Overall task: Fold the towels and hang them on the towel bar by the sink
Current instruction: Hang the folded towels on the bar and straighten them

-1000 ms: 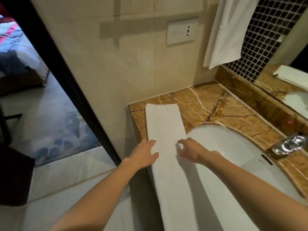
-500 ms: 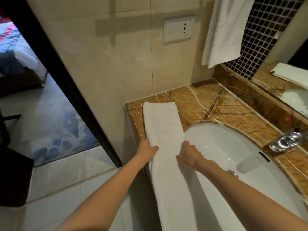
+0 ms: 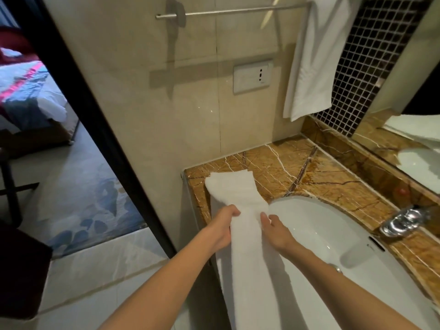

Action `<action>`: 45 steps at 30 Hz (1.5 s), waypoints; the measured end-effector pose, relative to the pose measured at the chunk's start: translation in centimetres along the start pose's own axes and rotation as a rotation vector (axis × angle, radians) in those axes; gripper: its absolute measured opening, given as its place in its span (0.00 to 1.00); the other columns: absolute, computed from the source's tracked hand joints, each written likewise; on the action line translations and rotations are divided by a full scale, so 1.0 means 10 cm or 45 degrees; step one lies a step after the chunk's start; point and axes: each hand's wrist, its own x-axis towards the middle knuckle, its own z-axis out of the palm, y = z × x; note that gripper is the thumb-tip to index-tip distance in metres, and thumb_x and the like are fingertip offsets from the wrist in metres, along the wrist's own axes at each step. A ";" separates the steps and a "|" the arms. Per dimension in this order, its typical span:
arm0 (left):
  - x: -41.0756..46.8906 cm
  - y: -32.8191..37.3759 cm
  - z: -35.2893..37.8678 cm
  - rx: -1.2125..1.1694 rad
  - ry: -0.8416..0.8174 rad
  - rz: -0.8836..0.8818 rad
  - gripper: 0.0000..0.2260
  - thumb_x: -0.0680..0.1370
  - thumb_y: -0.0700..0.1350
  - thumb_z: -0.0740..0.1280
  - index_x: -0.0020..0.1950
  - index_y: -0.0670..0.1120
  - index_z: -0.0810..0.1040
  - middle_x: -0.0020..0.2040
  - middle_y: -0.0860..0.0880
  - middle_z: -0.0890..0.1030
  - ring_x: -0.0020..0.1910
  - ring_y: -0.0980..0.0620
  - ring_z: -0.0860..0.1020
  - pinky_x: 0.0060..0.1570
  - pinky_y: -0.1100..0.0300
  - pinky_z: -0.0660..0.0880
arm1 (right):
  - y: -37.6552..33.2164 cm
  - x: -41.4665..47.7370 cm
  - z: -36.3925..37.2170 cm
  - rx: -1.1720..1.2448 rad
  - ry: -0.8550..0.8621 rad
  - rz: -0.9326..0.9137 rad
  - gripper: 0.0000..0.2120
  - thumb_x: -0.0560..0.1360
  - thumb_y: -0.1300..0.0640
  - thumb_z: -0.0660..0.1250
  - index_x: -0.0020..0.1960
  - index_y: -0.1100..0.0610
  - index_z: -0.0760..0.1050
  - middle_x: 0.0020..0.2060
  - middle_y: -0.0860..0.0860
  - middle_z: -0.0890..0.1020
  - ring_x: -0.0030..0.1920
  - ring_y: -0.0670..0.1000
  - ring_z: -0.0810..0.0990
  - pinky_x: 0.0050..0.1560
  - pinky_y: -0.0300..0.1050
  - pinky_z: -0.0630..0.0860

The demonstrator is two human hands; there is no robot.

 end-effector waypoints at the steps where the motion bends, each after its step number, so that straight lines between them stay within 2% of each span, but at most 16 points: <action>1: -0.05 0.07 0.07 -0.034 -0.035 0.011 0.10 0.76 0.38 0.59 0.56 0.42 0.73 0.53 0.40 0.83 0.56 0.40 0.79 0.62 0.45 0.73 | -0.05 -0.01 -0.05 0.097 0.038 0.014 0.32 0.80 0.38 0.44 0.73 0.59 0.61 0.71 0.58 0.68 0.70 0.59 0.67 0.67 0.50 0.63; 3: -0.17 0.25 0.20 -0.060 -0.070 0.042 0.09 0.75 0.38 0.59 0.54 0.41 0.73 0.51 0.39 0.83 0.55 0.40 0.80 0.62 0.45 0.73 | -0.16 -0.04 -0.18 0.290 0.092 0.058 0.33 0.80 0.37 0.41 0.69 0.58 0.68 0.66 0.57 0.74 0.65 0.58 0.72 0.66 0.51 0.67; 7: -0.45 0.67 0.43 -0.029 -0.067 0.140 0.16 0.76 0.39 0.58 0.63 0.37 0.71 0.54 0.37 0.80 0.51 0.41 0.79 0.52 0.50 0.76 | -0.39 -0.14 -0.55 0.815 -0.063 0.199 0.31 0.79 0.34 0.46 0.57 0.57 0.74 0.47 0.55 0.83 0.47 0.56 0.82 0.43 0.47 0.76; 11: -0.71 1.10 0.54 -0.076 -0.058 0.286 0.17 0.75 0.39 0.58 0.61 0.33 0.74 0.56 0.36 0.80 0.54 0.39 0.78 0.56 0.49 0.74 | -0.78 -0.24 -0.91 0.951 -0.252 0.081 0.24 0.77 0.37 0.56 0.45 0.57 0.77 0.46 0.59 0.84 0.46 0.58 0.84 0.47 0.49 0.77; 14: -0.89 1.39 0.61 -0.150 -0.062 0.377 0.16 0.75 0.38 0.56 0.58 0.33 0.75 0.51 0.36 0.80 0.49 0.39 0.79 0.50 0.51 0.76 | -1.11 -0.31 -1.09 0.966 -0.346 -0.006 0.28 0.77 0.38 0.58 0.63 0.61 0.74 0.59 0.63 0.79 0.60 0.64 0.78 0.63 0.56 0.73; 18: -1.13 1.75 0.65 -0.119 -0.085 0.461 0.18 0.74 0.39 0.56 0.60 0.32 0.74 0.56 0.34 0.79 0.56 0.36 0.77 0.58 0.47 0.74 | -1.45 -0.38 -1.21 1.037 -0.529 -0.130 0.28 0.76 0.39 0.59 0.64 0.60 0.75 0.60 0.61 0.80 0.61 0.64 0.77 0.67 0.59 0.68; 20: -1.23 1.93 0.66 -0.095 -0.081 0.507 0.18 0.75 0.39 0.57 0.60 0.33 0.75 0.57 0.34 0.79 0.59 0.35 0.76 0.62 0.46 0.72 | -1.59 -0.43 -1.29 1.086 -0.616 -0.213 0.25 0.74 0.41 0.64 0.61 0.59 0.79 0.59 0.60 0.80 0.61 0.63 0.78 0.65 0.58 0.70; 23: -1.37 2.17 0.68 -0.094 -0.093 0.570 0.15 0.75 0.39 0.57 0.55 0.34 0.77 0.52 0.36 0.81 0.53 0.38 0.78 0.57 0.48 0.74 | -1.83 -0.50 -1.46 1.062 -0.675 -0.325 0.19 0.67 0.46 0.74 0.50 0.59 0.84 0.50 0.58 0.84 0.51 0.59 0.83 0.52 0.51 0.78; 26: -1.51 2.40 0.68 -0.083 -0.127 0.618 0.13 0.75 0.39 0.57 0.50 0.35 0.79 0.45 0.38 0.83 0.45 0.41 0.80 0.49 0.52 0.75 | -2.09 -0.57 -1.66 1.016 -0.605 -0.373 0.23 0.64 0.48 0.77 0.56 0.58 0.82 0.53 0.58 0.81 0.53 0.59 0.82 0.49 0.51 0.79; 28: -1.60 2.55 0.70 -0.065 -0.137 0.653 0.13 0.75 0.39 0.57 0.48 0.35 0.79 0.41 0.39 0.83 0.40 0.43 0.81 0.46 0.54 0.76 | -2.29 -0.64 -1.81 1.017 -0.550 -0.412 0.25 0.63 0.50 0.77 0.59 0.54 0.80 0.48 0.57 0.78 0.50 0.57 0.79 0.51 0.50 0.78; 31: -1.74 2.76 0.71 -0.057 -0.161 0.693 0.12 0.75 0.38 0.57 0.44 0.36 0.79 0.35 0.41 0.83 0.32 0.46 0.83 0.38 0.57 0.78 | -2.57 -0.77 -2.01 0.987 -0.421 -0.435 0.22 0.69 0.50 0.70 0.60 0.58 0.75 0.42 0.57 0.80 0.43 0.57 0.75 0.49 0.49 0.71; 32: -1.79 2.82 0.71 -0.056 -0.169 0.705 0.12 0.76 0.37 0.57 0.44 0.36 0.79 0.35 0.42 0.83 0.32 0.47 0.83 0.35 0.58 0.79 | -2.63 -0.80 -2.07 0.983 -0.387 -0.454 0.21 0.71 0.50 0.68 0.61 0.60 0.75 0.43 0.57 0.81 0.43 0.58 0.77 0.49 0.49 0.71; 34: -1.87 2.93 0.71 -0.044 -0.187 0.729 0.11 0.76 0.37 0.57 0.43 0.36 0.78 0.33 0.42 0.83 0.30 0.47 0.82 0.30 0.60 0.79 | -2.75 -0.86 -2.21 0.973 -0.338 -0.507 0.19 0.75 0.52 0.65 0.62 0.61 0.73 0.52 0.59 0.83 0.53 0.60 0.81 0.58 0.52 0.74; 36: -1.96 3.04 0.72 -0.006 -0.177 0.763 0.10 0.77 0.36 0.57 0.43 0.37 0.77 0.31 0.44 0.82 0.29 0.49 0.81 0.27 0.61 0.78 | -2.90 -0.96 -2.33 0.882 -0.268 -0.558 0.18 0.76 0.54 0.65 0.63 0.61 0.72 0.58 0.62 0.80 0.58 0.60 0.79 0.64 0.56 0.72; 40: -2.12 3.29 0.75 0.242 -0.081 0.954 0.07 0.78 0.33 0.60 0.46 0.39 0.78 0.37 0.44 0.80 0.30 0.52 0.79 0.29 0.63 0.77 | -3.24 -1.15 -2.50 0.649 0.059 -0.549 0.14 0.75 0.58 0.69 0.57 0.65 0.73 0.45 0.59 0.77 0.42 0.57 0.76 0.43 0.51 0.78; 45: -2.27 3.53 0.78 0.629 0.078 1.136 0.07 0.77 0.33 0.63 0.50 0.38 0.80 0.37 0.46 0.81 0.33 0.52 0.80 0.28 0.63 0.76 | -3.54 -1.30 -2.65 0.545 0.253 -0.597 0.14 0.75 0.59 0.70 0.53 0.68 0.72 0.37 0.57 0.75 0.33 0.52 0.77 0.33 0.46 0.76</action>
